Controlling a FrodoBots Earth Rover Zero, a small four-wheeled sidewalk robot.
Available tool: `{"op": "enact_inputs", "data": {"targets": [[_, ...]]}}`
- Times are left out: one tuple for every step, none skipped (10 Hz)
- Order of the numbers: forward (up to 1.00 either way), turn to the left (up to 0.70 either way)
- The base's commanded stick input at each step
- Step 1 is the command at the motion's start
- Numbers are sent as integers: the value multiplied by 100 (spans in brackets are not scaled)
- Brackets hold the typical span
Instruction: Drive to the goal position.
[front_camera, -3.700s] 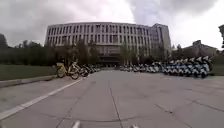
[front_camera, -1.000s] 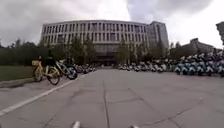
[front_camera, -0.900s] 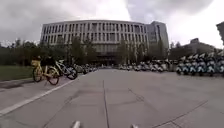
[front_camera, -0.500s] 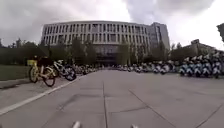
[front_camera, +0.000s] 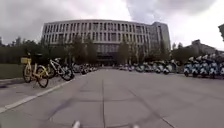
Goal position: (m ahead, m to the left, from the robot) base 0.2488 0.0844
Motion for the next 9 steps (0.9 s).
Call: {"op": "enact_inputs", "data": {"targets": [[70, 0], [70, 0], [70, 0], [70, 0], [70, 0], [70, 0], [70, 0], [70, 0], [70, 0]]}}
